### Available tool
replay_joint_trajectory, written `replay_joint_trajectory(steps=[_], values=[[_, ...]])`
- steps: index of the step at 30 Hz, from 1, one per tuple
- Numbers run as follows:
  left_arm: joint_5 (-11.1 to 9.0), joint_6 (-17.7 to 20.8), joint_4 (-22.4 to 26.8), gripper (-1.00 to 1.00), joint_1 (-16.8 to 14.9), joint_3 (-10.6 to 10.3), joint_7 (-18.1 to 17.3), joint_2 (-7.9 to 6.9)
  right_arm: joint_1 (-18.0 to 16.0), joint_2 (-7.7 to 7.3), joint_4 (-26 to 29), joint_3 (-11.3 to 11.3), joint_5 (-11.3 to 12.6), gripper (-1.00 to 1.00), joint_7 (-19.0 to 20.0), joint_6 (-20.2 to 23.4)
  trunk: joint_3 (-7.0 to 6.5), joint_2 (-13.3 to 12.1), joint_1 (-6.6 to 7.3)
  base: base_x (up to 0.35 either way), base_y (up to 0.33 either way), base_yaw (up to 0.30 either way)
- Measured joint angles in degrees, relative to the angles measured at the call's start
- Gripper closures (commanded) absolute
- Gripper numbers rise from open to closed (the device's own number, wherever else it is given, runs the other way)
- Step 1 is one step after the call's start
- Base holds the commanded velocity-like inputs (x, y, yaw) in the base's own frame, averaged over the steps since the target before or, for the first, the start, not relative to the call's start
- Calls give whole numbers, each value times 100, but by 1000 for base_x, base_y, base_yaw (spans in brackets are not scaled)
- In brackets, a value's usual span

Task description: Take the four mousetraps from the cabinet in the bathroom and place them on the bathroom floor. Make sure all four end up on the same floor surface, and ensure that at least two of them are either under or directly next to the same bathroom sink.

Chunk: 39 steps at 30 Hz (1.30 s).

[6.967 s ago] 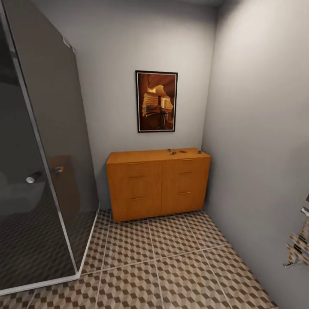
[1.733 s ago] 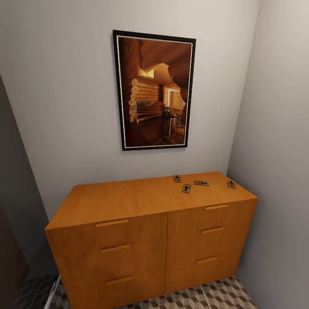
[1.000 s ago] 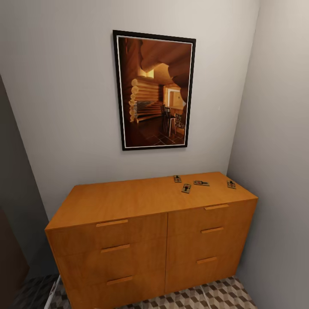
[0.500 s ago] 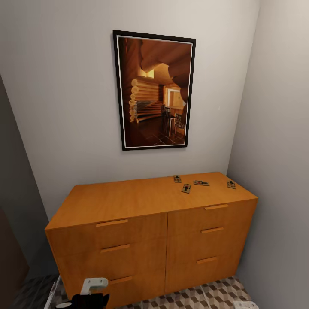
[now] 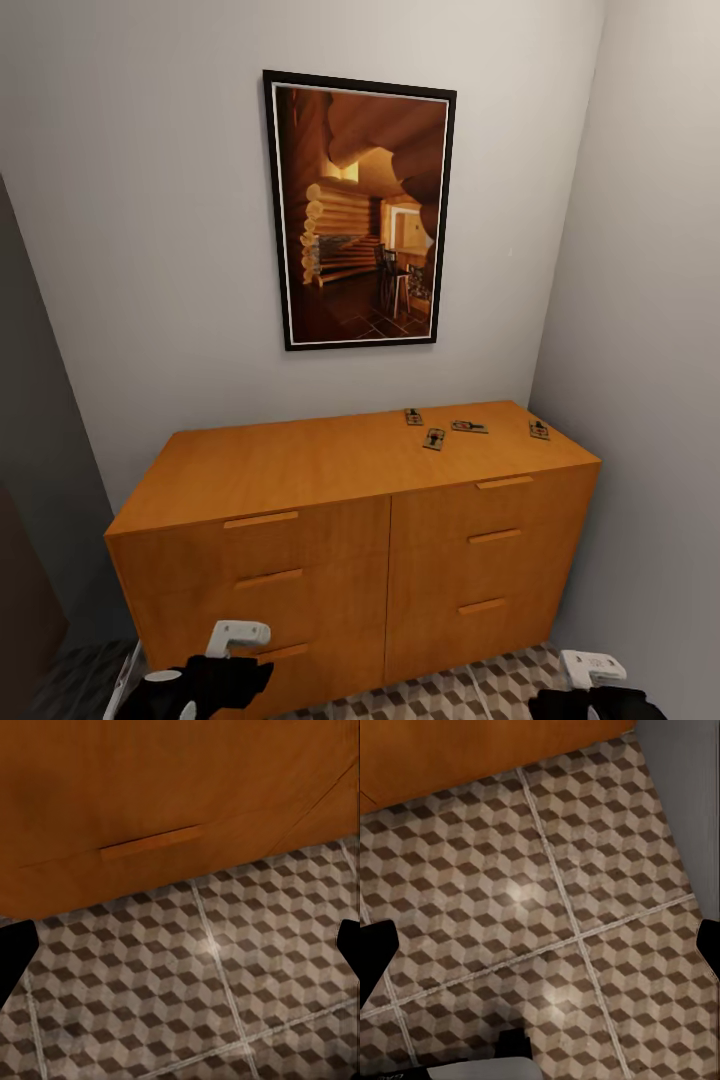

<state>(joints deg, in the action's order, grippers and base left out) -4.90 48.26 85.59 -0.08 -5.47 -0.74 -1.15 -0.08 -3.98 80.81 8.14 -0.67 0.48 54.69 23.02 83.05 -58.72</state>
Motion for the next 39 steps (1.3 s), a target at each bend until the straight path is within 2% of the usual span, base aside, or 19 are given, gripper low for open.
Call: replay_joint_trajectory(steps=[6,13,21,31,37,39], values=[[1,139,154,-100,0,-48,-4,27,0,-68,289,34,-5,-100,0,269,0,0,0,0,0,0],[-2,213,212,-100,-6,-66,-54,43,-3,-106,400,51,-10,-100,-7,377,0,0,0,0,0,0],[-4,396,230,-100,-194,-71,-208,77,-180,-117,439,55,-13,-100,-14,473,-2,-1,-1,0,0,0],[-42,929,234,-100,-1023,-80,-277,221,-792,-119,444,56,-14,-100,-16,506,-3,-1,-1,0,0,0],[-78,1103,235,-100,-1609,-82,-401,510,-1209,-119,441,52,-15,-100,-16,506,-3,-1,0,0,0,0],[-81,1118,235,-100,-1698,-83,-435,569,-1279,-119,441,49,-16,-100,-16,506,-3,-1,0,0,0,0]])
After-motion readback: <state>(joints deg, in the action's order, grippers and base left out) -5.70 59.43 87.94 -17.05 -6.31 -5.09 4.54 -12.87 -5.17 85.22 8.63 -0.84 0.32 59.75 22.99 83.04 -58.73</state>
